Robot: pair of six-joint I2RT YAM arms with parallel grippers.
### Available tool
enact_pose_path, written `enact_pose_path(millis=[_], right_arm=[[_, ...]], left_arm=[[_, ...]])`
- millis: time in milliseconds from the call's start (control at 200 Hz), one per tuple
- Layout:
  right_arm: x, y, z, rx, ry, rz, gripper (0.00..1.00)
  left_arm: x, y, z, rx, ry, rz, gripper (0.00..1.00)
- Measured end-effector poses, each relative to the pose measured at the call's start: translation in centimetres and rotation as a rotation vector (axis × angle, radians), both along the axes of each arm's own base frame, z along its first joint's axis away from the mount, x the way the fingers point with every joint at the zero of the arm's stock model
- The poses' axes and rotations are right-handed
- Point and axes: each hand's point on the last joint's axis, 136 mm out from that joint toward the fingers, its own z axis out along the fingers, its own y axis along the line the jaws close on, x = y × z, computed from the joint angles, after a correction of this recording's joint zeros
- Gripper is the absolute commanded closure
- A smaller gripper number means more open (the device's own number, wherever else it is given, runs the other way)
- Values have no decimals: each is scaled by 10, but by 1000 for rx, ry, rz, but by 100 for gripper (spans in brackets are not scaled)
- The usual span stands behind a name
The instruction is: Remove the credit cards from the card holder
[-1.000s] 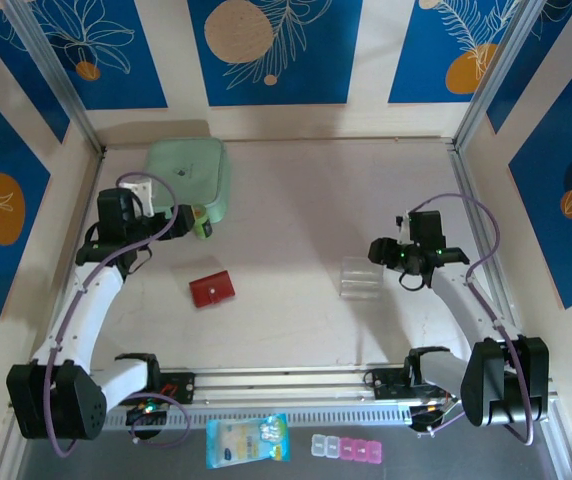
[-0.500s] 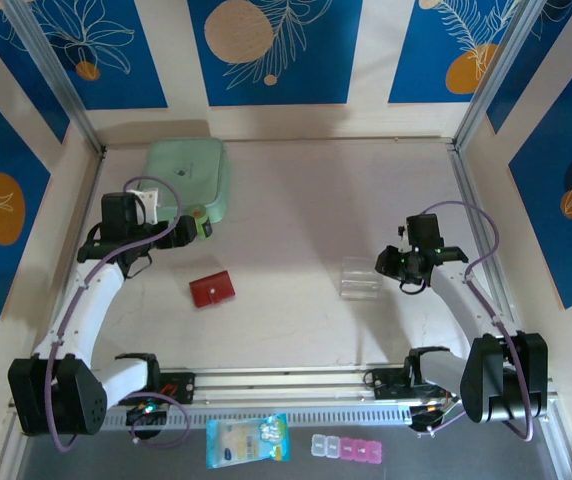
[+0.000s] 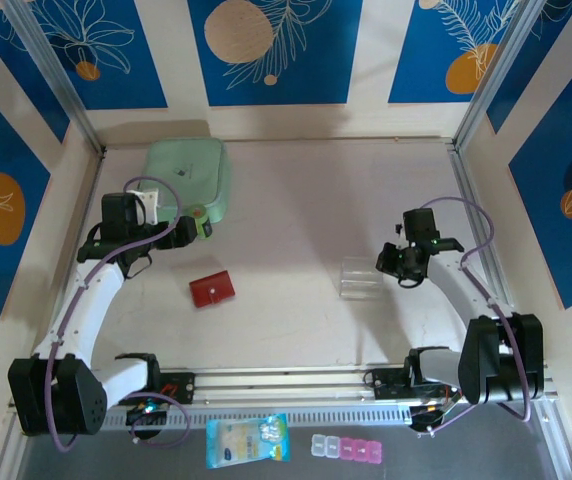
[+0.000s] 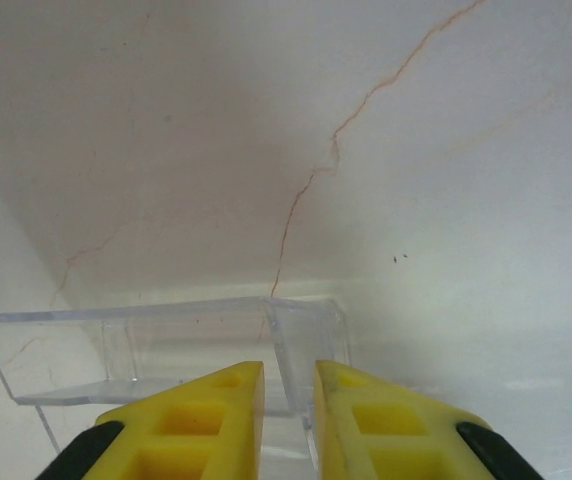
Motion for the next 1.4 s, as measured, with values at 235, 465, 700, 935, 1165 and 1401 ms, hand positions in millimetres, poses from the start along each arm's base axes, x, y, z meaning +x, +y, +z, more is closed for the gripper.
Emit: enact_pose_path(millis=[235, 465, 700, 935, 1165, 1401], right_arm=[[3, 3, -7, -4, 34, 15, 84], [4, 7, -7, -10, 34, 35, 88], [6, 11, -4, -31, 32, 53, 92], [16, 26, 8, -60, 25, 104, 93], [42, 59, 21, -98, 21, 172, 97], [81, 107, 26, -130, 15, 241, 99]], left_arm=[[0, 0, 0, 0, 0, 1, 0], [0, 1, 0, 0, 2, 3, 0], [0, 1, -1, 0, 3, 4, 0], [-1, 3, -1, 5, 7, 11, 0], [-1, 4, -2, 8, 8, 14, 0], [-3, 9, -3, 32, 16, 39, 0]])
